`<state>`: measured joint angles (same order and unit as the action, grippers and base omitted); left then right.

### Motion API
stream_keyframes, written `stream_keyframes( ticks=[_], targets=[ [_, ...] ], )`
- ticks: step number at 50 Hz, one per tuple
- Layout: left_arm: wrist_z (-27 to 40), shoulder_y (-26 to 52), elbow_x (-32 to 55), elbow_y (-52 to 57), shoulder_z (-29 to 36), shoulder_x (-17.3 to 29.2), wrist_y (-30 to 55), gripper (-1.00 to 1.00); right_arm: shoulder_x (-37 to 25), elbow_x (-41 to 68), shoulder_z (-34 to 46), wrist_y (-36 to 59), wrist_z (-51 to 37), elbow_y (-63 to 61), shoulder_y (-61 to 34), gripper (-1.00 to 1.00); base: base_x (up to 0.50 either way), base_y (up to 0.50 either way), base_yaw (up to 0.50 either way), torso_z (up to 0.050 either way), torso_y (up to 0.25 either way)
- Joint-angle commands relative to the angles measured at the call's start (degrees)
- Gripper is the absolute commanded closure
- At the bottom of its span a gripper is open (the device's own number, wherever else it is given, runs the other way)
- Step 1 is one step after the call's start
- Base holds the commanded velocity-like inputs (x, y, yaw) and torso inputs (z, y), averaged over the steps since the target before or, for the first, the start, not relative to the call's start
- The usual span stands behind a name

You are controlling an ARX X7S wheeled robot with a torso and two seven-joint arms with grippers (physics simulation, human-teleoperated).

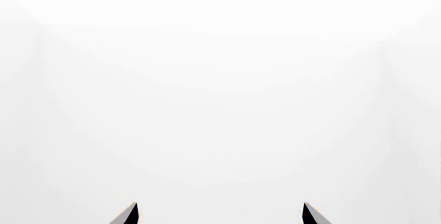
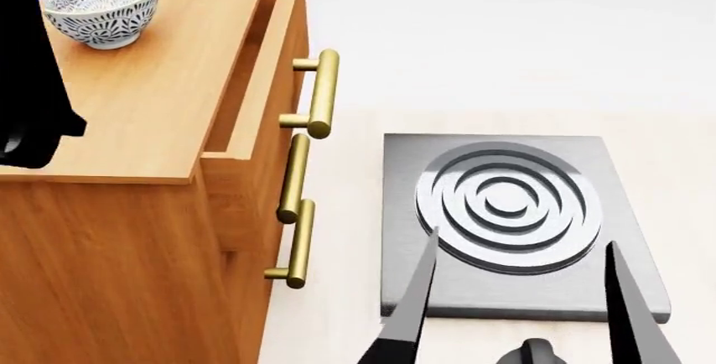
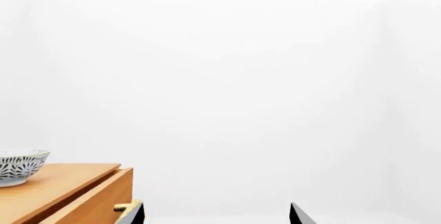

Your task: Pick the akita bowl on the wooden cabinet and place it on the plate.

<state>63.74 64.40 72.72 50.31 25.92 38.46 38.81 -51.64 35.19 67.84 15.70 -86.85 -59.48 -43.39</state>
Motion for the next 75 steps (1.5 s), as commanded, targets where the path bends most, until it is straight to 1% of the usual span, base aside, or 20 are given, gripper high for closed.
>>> stream_keyframes(
  ticks=[1, 6, 9, 14, 21, 24, 26, 31, 33, 34, 38, 39, 42, 50, 52, 53, 60, 62, 69, 75],
  targets=[
    [-2.5, 7.8, 1.5, -7.2, 2.6, -2.4, 2.7, -1.0, 0.1, 5.0, -3.7, 2.6, -2.2, -0.3, -0.2, -1.0, 0.0, 0.0, 0.0, 0.0, 0.0],
    [-4.2, 9.9, 3.5, -11.3, 2.5, -3.6, 3.0, -1.0, 0.7, 5.9, -3.1, 4.5, -2.0, -0.2, -1.4, -1.0, 0.0, 0.0, 0.0, 0.0, 0.0],
    [-6.1, 11.6, 2.7, -13.7, 3.1, -4.4, 3.5, -1.0, 1.2, 5.8, -2.4, 5.9, -1.9, -0.2, -2.2, -1.0, 0.0, 0.0, 0.0, 0.0, 0.0],
    [-6.9, 13.3, 1.6, -17.0, 4.5, -5.1, 4.9, -1.0, 1.0, 5.6, -1.2, 4.3, -1.1, -0.1, -2.9, -1.0, 0.0, 0.0, 0.0, 0.0, 0.0],
    [-8.7, 14.9, 4.1, -22.2, 3.8, -6.0, 5.1, -1.0, 0.6, 6.1, -1.7, 2.7, -0.6, 0.9, -2.2, -1.0, 0.0, 0.0, 0.0, 0.0, 0.0],
    [-9.7, 16.9, 5.0, -25.1, 4.1, -6.7, 6.1, -1.0, 0.4, 5.7, -2.3, 2.5, -1.1, 0.7, -1.9, -1.0, 0.0, 0.0, 0.0, 0.0, 0.0],
    [-8.5, 19.2, 7.2, -28.2, 4.9, -7.6, 8.5, -1.0, 0.0, 5.3, -3.0, 0.9, -1.3, 1.3, -0.8, -1.0, 0.0, 0.0, 0.0, 0.0, 0.0],
    [-9.0, 24.4, 6.2, -33.0, 5.5, -8.7, 10.3, -1.0, -0.6, 5.1, -3.7, -0.6, -0.4, 1.4, 0.0, -1.0, 0.0, 0.0, 0.0, 0.0, 0.0],
    [-10.1, 25.2, 6.3, -35.4, 4.7, -9.5, 9.3, -1.0, -0.7, 5.3, -3.8, -1.1, 0.0, 1.7, 0.4, -1.0, 0.0, 0.0, 0.0, 0.0, 0.0],
    [-12.9, 26.6, 6.7, -38.1, 4.7, -10.2, 9.5, -1.0, -0.7, 5.4, -4.0, -1.6, 0.1, 1.8, 0.7, -1.0, 0.0, 0.0, 0.0, 0.0, 0.0],
    [-16.1, 29.8, 4.6, -42.5, 5.9, -11.5, 9.7, -1.0, -1.2, 5.5, -4.7, -1.1, -0.7, 1.3, 0.8, -1.0, 0.0, 0.0, 0.0, 0.0, 0.0],
    [-19.2, 30.1, 4.9, -44.7, 5.0, -12.5, 8.2, -1.0, -1.5, 5.9, -5.0, -2.1, -0.4, 1.6, 1.2, -1.0, 0.0, 0.0, 0.0, 0.0, 0.0],
    [-20.9, 32.3, 6.3, -49.1, 5.1, -13.4, 9.5, -1.0, -1.4, 6.0, -5.2, -1.0, -0.8, 1.4, 1.1, -1.0, 0.0, 0.0, 0.0, 0.0, 0.0],
    [-24.3, 36.5, 5.0, -57.3, 7.4, -15.0, 11.8, -1.0, -1.4, 7.2, -5.5, 0.8, -0.1, 1.3, 0.8, -1.0, 0.0, 0.0, 0.0, 0.0, 0.0],
    [-25.4, 37.8, 4.4, -59.6, 7.9, -15.6, 12.1, -1.0, -1.6, 4.7, -4.7, -0.7, 2.6, 1.0, 1.3, -1.0, 0.0, 0.0, 0.0, 0.0, 0.0],
    [-26.4, 38.9, 4.2, -61.8, 8.3, -16.3, 12.5, -1.0, -1.6, 6.4, -5.2, 0.2, 1.0, 1.2, 1.1, -1.0, 0.0, 0.0, 0.0, 0.0, 0.0],
    [-29.1, 41.9, 3.1, -68.7, 9.3, -18.3, 12.7, -1.0, -1.7, 6.5, -5.1, 0.9, 1.0, 0.6, 0.7, -1.0, 0.0, 0.0, 0.0, 0.0, 0.0],
    [-32.1, 43.1, 2.2, -71.5, 10.4, -19.0, 12.8, -1.0, -1.7, 5.9, -5.0, 0.3, 1.5, 0.5, 0.9, -1.0, 0.0, 0.0, 0.0, 0.0, 0.0],
    [-36.7, 47.5, -3.7, -78.9, 14.5, -20.2, 11.8, -1.0, -1.6, 5.4, -4.6, -0.3, 2.1, 0.6, 1.0, -1.0, 0.0, 0.0, 0.0, 0.0, 0.0],
    [-39.7, 50.4, -5.6, -85.5, 15.8, -22.1, 11.3, -1.0, -1.6, 4.8, -4.2, -0.7, 2.6, 0.5, 0.9, -1.0, 0.0, 0.0, 0.0, 0.0, 0.0]
  ],
)
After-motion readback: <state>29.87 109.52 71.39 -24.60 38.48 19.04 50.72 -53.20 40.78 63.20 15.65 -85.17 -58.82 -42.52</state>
